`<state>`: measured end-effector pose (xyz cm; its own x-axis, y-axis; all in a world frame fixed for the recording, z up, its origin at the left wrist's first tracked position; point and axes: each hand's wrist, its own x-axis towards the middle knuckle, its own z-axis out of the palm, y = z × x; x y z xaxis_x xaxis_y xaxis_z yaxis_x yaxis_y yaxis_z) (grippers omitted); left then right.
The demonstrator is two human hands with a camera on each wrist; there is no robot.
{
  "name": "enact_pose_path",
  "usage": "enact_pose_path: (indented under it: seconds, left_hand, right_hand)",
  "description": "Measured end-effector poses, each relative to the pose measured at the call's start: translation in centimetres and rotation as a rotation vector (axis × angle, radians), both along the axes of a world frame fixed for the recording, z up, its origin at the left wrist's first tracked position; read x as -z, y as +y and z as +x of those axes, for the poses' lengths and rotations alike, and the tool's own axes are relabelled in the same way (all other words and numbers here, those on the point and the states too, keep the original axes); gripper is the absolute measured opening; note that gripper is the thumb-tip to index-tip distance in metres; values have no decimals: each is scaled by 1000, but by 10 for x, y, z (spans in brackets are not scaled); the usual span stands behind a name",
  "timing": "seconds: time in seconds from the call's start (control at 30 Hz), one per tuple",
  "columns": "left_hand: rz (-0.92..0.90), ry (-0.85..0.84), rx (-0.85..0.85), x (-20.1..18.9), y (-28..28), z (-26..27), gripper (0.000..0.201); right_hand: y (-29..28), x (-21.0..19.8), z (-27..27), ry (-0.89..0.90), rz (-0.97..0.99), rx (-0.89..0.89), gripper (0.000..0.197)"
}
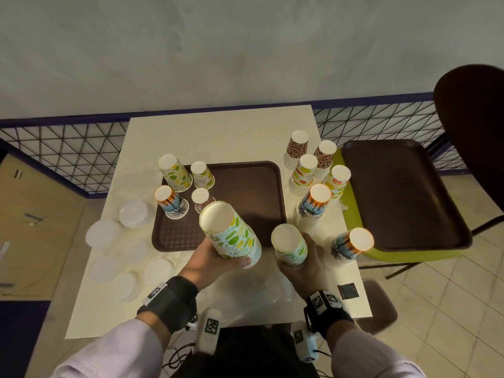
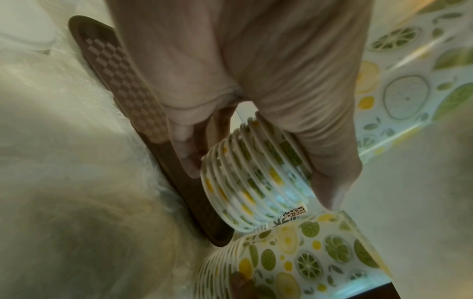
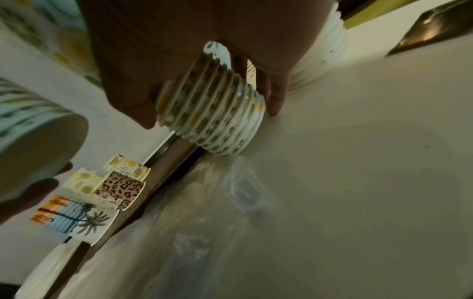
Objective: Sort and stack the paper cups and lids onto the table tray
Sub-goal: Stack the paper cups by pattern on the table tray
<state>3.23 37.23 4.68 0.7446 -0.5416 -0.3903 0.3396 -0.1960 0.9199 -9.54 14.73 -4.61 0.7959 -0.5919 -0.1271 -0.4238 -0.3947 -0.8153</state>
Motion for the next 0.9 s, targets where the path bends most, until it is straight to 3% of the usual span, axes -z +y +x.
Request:
enact_pose_path:
  seconds: [0.13,0.27,0.43,0.53,0.67,0.77,0.9]
  left_hand:
    - [2,-28,-7,-9,0,-3,60]
    - [-28,-50,-44,-19,8,-3,66]
    - [-14,-106,-97,-40,24,-11,67]
    - [0,-150,-127,-46,43,-13,79]
    - [-27,-186,-195,-60,71,-16,87]
    - [-15,-203,-243,-73,94,-10,93]
    - [-41,-211,-299,-86,122,6,92]
  right_hand:
    - [-1,-10,-2,-36,25,-7,101]
    - [-1,-34,-4,-42,103,-27,94]
    - [2,-71,-2,-133,302,-90,73]
    - [8,-104,9,-160,441,-168,75]
    - [23,-151,42,-201,553,-278,72]
    - [38,-176,80,-241,614,-297,85]
    - [66,-198,141,-310,676,-291,78]
